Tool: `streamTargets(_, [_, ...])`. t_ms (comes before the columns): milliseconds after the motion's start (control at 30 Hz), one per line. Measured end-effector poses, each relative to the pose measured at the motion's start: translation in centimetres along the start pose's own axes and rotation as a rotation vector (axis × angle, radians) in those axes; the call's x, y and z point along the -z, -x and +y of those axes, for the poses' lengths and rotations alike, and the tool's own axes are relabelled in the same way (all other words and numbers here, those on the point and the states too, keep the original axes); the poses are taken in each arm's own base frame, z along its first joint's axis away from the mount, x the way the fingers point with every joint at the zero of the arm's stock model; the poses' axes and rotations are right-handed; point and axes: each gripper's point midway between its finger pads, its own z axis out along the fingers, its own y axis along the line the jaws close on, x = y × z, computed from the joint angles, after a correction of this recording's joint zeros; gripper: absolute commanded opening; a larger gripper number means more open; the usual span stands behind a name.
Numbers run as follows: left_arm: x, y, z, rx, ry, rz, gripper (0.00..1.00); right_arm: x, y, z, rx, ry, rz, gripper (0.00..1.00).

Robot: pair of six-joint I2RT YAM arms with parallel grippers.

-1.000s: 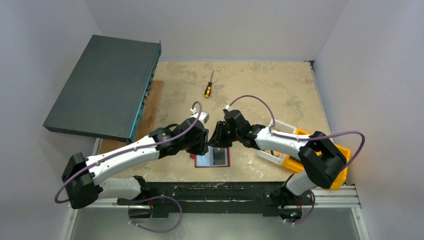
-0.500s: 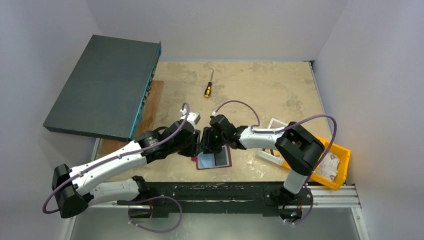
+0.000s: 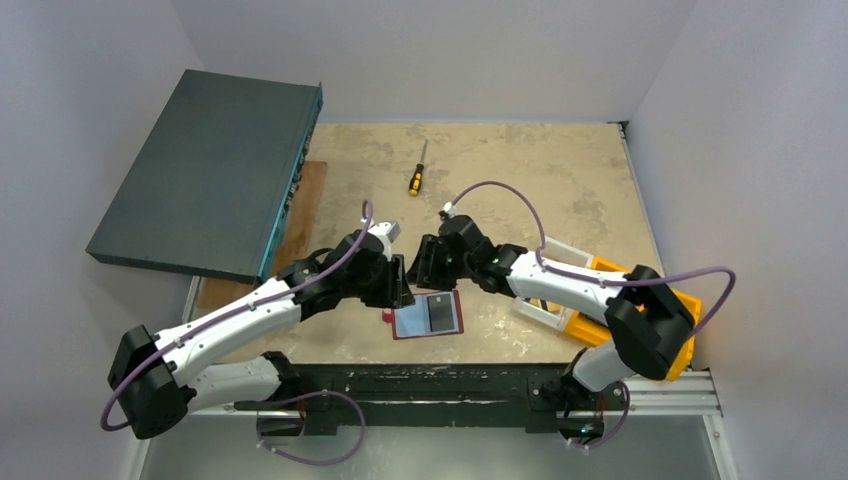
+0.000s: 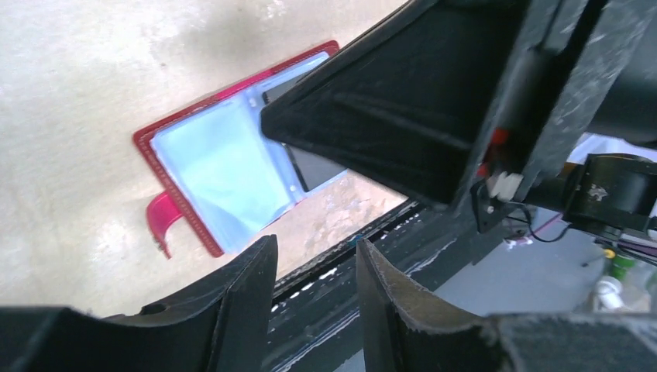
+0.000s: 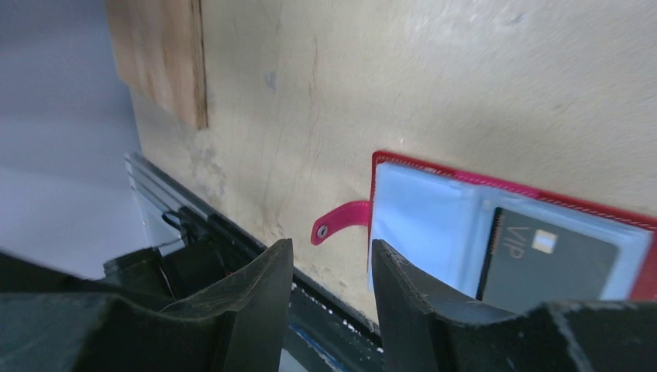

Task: Take the credit cards out of the card holder
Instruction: Remove the credit card from the card holder.

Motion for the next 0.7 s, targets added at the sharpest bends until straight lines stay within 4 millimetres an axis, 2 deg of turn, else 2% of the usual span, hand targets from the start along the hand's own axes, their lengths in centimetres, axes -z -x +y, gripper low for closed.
streamTargets(133, [-1.5, 0.0, -0.6, 0.054, -0.050, 0.035, 0.39, 1.4, 1.3, -3.4, -0.023, -0.077, -0.059, 0.36])
streamTargets(167, [-2.0, 0.0, -0.8, 0.065, -0.063, 0.042, 0.38, 1.7, 1.2, -4.6, -0.026, -0.114, -0.066, 0.34])
streamTargets(300, [-4.2, -0.5, -0.8, 0.122, -0.093, 0.079, 0.36, 2.6, 0.2, -7.6, 0.002, -0.211, -0.057, 0.23])
streamTargets(500, [-7.6, -2.3, 0.6, 0.204, -0.091, 0.146, 0.36, 3.1, -0.4, -9.1, 0.059, -0.271, -0.049, 0.16])
streamTargets(700, [-9.3, -2.8, 1.0, 0.243, -0.110, 0.160, 0.35, 3.2, -0.9, -9.8, 0.107, -0.302, -0.033, 0.13])
